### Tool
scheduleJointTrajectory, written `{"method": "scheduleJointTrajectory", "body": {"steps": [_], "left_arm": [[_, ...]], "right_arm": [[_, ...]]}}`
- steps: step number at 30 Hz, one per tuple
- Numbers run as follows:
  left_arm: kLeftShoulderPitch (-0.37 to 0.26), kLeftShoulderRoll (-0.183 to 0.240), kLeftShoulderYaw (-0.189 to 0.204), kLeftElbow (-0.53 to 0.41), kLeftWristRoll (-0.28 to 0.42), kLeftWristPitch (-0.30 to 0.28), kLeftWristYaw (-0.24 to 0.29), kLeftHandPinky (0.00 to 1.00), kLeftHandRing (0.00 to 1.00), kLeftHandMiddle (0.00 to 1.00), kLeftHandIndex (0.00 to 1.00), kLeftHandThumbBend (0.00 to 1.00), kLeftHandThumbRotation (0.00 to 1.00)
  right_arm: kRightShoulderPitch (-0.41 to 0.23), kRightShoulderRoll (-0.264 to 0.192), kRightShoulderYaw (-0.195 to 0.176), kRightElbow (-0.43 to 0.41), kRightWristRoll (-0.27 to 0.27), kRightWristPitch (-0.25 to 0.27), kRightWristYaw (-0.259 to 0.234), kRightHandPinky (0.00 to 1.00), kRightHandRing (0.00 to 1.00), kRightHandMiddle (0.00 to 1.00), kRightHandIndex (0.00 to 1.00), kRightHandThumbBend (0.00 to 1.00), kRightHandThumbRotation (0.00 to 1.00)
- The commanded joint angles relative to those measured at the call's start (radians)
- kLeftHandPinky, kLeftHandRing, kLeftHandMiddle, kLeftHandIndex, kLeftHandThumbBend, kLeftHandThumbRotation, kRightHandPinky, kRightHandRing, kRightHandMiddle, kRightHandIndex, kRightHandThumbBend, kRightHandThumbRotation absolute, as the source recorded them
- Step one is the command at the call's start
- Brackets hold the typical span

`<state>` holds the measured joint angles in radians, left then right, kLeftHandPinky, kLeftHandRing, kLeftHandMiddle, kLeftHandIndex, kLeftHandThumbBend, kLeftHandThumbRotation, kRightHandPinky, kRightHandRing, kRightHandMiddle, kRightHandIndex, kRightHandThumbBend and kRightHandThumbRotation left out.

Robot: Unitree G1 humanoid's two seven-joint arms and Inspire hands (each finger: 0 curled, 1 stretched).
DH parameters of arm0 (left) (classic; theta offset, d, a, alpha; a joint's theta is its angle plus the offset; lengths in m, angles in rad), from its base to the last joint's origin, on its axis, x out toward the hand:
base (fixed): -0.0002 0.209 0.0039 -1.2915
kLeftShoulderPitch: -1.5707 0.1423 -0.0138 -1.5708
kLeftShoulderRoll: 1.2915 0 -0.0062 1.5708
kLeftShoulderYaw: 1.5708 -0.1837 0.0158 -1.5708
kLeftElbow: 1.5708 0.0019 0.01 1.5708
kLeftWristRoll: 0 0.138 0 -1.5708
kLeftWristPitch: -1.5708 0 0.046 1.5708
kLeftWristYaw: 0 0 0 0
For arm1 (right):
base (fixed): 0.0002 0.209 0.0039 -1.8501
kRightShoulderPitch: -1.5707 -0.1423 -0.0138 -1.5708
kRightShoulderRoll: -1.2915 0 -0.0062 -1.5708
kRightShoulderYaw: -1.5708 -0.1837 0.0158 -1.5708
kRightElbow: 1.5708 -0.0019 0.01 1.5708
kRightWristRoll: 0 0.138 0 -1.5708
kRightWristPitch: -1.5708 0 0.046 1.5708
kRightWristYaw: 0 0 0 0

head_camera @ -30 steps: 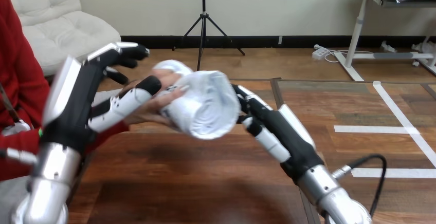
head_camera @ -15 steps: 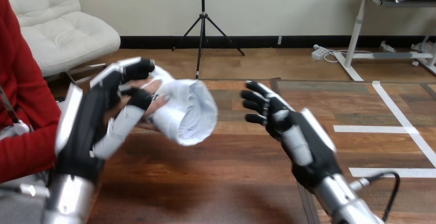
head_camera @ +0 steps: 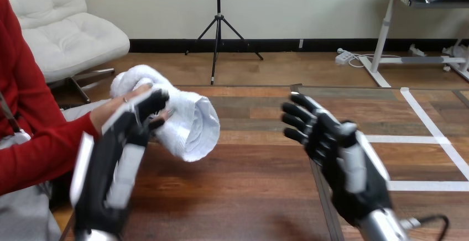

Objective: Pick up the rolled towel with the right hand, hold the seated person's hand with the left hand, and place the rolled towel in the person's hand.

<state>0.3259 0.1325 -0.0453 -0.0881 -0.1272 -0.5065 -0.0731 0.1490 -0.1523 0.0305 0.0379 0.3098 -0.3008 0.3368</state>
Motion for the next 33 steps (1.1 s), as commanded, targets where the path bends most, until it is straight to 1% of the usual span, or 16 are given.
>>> {"method": "scheduleJointTrajectory", "body": {"steps": [1, 8, 11, 14, 17, 21, 27, 33], "left_arm": [[0.007, -0.041, -0.028, -0.028, -0.014, -0.043, -0.022, 0.79, 0.85, 0.83, 0.78, 0.81, 0.99], [0.040, -0.057, -0.036, -0.015, 0.009, -0.072, -0.032, 0.81, 0.86, 0.84, 0.81, 0.75, 1.00], [0.050, -0.064, -0.039, -0.007, 0.018, -0.092, -0.030, 0.83, 0.87, 0.85, 0.81, 0.72, 1.00], [0.055, -0.067, -0.039, 0.001, 0.033, -0.111, -0.023, 0.83, 0.87, 0.85, 0.81, 0.72, 1.00], [0.057, -0.076, -0.038, 0.013, 0.059, -0.140, -0.005, 0.84, 0.87, 0.85, 0.81, 0.72, 1.00], [0.062, -0.077, -0.040, 0.027, 0.083, -0.178, 0.009, 0.84, 0.87, 0.84, 0.80, 0.70, 1.00], [0.074, -0.070, -0.051, 0.028, 0.088, -0.193, 0.015, 0.85, 0.87, 0.85, 0.82, 0.71, 1.00], [0.086, -0.064, -0.063, 0.017, 0.077, -0.186, 0.011, 0.88, 0.90, 0.88, 0.84, 0.71, 0.99]], "right_arm": [[0.011, 0.022, -0.015, -0.104, 0.022, -0.002, -0.003, 0.88, 0.88, 0.88, 0.90, 1.00, 1.00], [0.059, 0.036, -0.009, -0.147, 0.023, 0.011, -0.012, 0.89, 0.87, 0.88, 0.89, 1.00, 1.00], [0.081, 0.048, -0.005, -0.166, 0.037, 0.025, -0.012, 0.90, 0.87, 0.87, 0.89, 1.00, 1.00], [0.095, 0.054, -0.001, -0.169, 0.033, 0.015, -0.005, 0.92, 0.88, 0.87, 0.89, 1.00, 1.00], [0.111, 0.058, 0.004, -0.179, 0.022, 0.016, -0.007, 0.93, 0.88, 0.88, 0.90, 1.00, 1.00], [0.137, 0.065, 0.015, -0.190, 0.040, 0.018, 0.011, 0.95, 0.90, 0.89, 0.91, 1.00, 1.00], [0.156, 0.072, 0.026, -0.192, 0.056, 0.021, 0.036, 0.97, 0.92, 0.91, 0.93, 1.00, 1.00], [0.169, 0.078, 0.035, -0.197, 0.042, 0.021, 0.043, 0.96, 0.93, 0.92, 0.92, 1.00, 1.00]]}}
